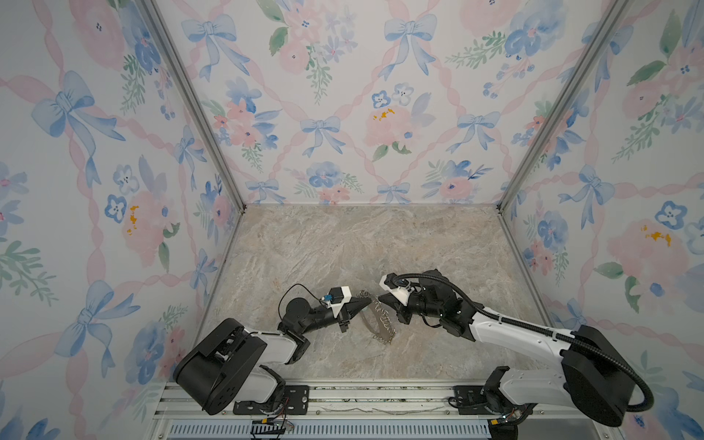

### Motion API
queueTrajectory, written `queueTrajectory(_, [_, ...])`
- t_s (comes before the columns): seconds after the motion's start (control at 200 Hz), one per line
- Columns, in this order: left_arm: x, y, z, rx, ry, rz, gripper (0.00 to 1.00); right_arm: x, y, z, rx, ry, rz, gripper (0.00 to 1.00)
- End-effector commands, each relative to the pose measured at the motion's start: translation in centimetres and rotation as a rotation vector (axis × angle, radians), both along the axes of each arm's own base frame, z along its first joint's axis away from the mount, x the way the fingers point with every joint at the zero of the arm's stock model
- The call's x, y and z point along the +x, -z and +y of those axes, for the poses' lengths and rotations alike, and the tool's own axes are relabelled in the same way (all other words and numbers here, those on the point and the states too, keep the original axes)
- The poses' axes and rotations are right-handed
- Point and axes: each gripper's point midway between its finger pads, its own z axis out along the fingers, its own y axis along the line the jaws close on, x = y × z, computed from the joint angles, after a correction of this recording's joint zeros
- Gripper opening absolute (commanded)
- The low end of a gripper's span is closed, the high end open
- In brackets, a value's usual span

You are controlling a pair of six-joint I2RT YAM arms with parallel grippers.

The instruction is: Put the keys on the keyring

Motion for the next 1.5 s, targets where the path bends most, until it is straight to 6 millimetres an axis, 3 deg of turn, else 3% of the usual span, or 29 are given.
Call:
queueTrajectory(0.0, [-0.4, 0.3, 0.0, 0.014, 0.023, -0.001, 0.07, -0.5, -0.3, -0.3, -0.005, 0.0, 0.002, 0.0])
queueTrajectory(0.275, [0.7, 1.3, -0.1, 0.075, -0.028, 0.003, 0.17, -1.9, -2.0, 0.4, -0.084, -0.056, -0.048, 0.0])
queueTrajectory(0.725, [0.7, 1.6, -0.6, 0.125, -0.01, -0.009, 0.24, -3.5, -3.4, 0.8, -0.211, -0.125, -0.063, 0.0])
queueTrajectory(0.89, [0.7, 1.2, -0.9, 0.128, 0.004, -0.016, 0.2, -3.8, -3.3, 1.3, -0.286, -0.147, -0.062, 0.0])
queueTrajectory(1.16, [0.5, 1.6, -1.4, 0.143, 0.033, -0.004, 0.0, -3.5, -3.8, 2.0, -0.335, -0.148, -0.082, 0.0])
queueTrajectory(1.355, [0.6, 1.5, -1.5, 0.138, 0.025, 0.009, 0.0, -3.1, -4.3, 2.1, -0.326, -0.134, -0.117, 0.0])
queueTrajectory(1.495, [0.4, 1.0, -1.6, 0.124, 0.025, 0.014, 0.0, -2.4, -5.3, 1.3, -0.231, -0.084, -0.152, 0.16])
